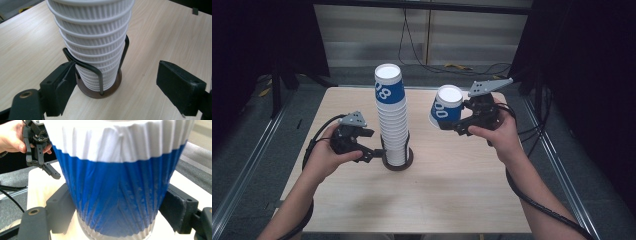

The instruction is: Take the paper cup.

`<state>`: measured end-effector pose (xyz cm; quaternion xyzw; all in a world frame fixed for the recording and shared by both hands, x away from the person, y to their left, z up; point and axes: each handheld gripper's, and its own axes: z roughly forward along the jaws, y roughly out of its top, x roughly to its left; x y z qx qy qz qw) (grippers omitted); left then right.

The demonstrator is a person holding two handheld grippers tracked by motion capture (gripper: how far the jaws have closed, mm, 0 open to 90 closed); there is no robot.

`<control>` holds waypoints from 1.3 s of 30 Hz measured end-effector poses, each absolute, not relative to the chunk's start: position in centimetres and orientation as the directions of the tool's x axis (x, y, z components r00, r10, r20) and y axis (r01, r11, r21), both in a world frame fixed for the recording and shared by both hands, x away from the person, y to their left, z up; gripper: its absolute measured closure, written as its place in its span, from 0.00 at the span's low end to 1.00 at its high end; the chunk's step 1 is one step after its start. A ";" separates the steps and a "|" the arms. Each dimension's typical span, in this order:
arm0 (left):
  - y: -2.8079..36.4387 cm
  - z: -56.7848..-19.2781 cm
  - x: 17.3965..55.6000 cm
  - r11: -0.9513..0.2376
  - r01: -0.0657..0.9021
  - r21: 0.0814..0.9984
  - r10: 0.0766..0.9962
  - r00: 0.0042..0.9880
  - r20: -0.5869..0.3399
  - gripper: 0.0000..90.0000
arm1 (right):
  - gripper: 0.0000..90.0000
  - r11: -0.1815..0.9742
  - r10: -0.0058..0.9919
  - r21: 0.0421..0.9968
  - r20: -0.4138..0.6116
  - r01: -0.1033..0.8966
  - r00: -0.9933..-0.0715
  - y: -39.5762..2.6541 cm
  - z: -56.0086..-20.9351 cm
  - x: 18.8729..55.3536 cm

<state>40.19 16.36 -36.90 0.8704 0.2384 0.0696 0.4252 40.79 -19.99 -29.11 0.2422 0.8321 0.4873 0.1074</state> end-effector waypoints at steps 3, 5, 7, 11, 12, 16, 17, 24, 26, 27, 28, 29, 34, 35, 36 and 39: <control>16.2 -37.4 39.8 -0.525 0.356 0.773 0.469 0.879 -0.087 0.18 | 0.23 0.402 0.503 0.865 0.067 0.302 -0.862 -20.1 -29.6 40.6; 16.1 -37.6 39.6 -0.526 0.353 0.774 0.465 0.881 -0.086 0.18 | 0.23 0.401 0.498 0.864 0.073 0.304 -0.864 -20.1 -30.0 40.5; 16.1 -37.8 39.4 -0.537 0.349 0.768 0.461 0.884 -0.080 0.18 | 0.23 0.400 0.495 0.863 0.080 0.309 -0.865 -20.2 -30.4 40.3; 16.0 -38.3 38.9 -0.550 0.354 0.756 0.455 0.886 -0.084 0.18 | 0.23 0.404 0.496 0.856 0.091 0.322 -0.864 -20.5 -31.3 40.0; 16.0 -38.5 38.8 -0.559 0.348 0.752 0.450 0.890 -0.077 0.18 | 0.23 0.407 0.495 0.854 0.093 0.325 -0.864 -20.6 -31.6 39.9; 15.6 -39.0 38.3 -0.569 0.347 0.746 0.440 0.894 -0.080 0.18 | 0.23 0.421 0.488 0.845 0.094 0.329 -0.868 -20.8 -32.4 39.7; 15.6 -39.0 38.3 -0.576 0.343 0.742 0.436 0.897 -0.076 0.18 | 0.23 0.424 0.486 0.844 0.094 0.329 -0.869 -20.9 -32.6 39.6; 14.7 -39.8 37.5 -0.582 0.339 0.739 0.415 0.906 -0.089 0.18 | 0.23 0.445 0.479 0.831 0.092 0.332 -0.873 -21.3 -33.7 38.9; 14.5 -40.0 37.3 -0.591 0.336 0.733 0.409 0.908 -0.087 0.19 | 0.23 0.450 0.474 0.828 0.096 0.334 -0.875 -21.3 -34.1 38.7; 14.3 -40.2 37.3 -0.591 0.337 0.733 0.404 0.910 -0.093 0.19 | 0.23 0.459 0.475 0.823 0.091 0.334 -0.875 -21.3 -34.3 38.6; 14.3 -40.2 37.3 -0.591 0.337 0.733 0.404 0.910 -0.093 0.18 | 0.23 0.459 0.475 0.823 0.091 0.334 -0.875 -21.3 -34.3 38.6; 14.0 -40.5 37.1 -0.586 0.337 0.737 0.403 0.910 -0.096 0.18 | 0.23 0.468 0.469 0.817 0.094 0.338 -0.878 -21.3 -34.7 38.3; 13.1 -41.3 36.8 -0.596 0.332 0.731 0.386 0.917 -0.102 0.18 | 0.23 0.507 0.460 0.793 0.082 0.337 -0.884 -21.3 -35.8 38.0; 13.0 -41.5 36.7 -0.600 0.334 0.727 0.385 0.917 -0.104 0.19 | 0.23 0.513 0.458 0.789 0.082 0.339 -0.885 -21.3 -36.0 37.9; 12.9 -41.6 36.7 -0.606 0.337 0.721 0.385 0.917 -0.105 0.18 | 0.23 0.518 0.454 0.785 0.085 0.341 -0.887 -21.3 -36.3 37.9; 12.3 -42.1 36.5 -0.612 0.329 0.719 0.377 0.921 -0.101 0.19 | 0.23 0.537 0.452 0.769 0.086 0.348 -0.888 -21.3 -36.9 37.8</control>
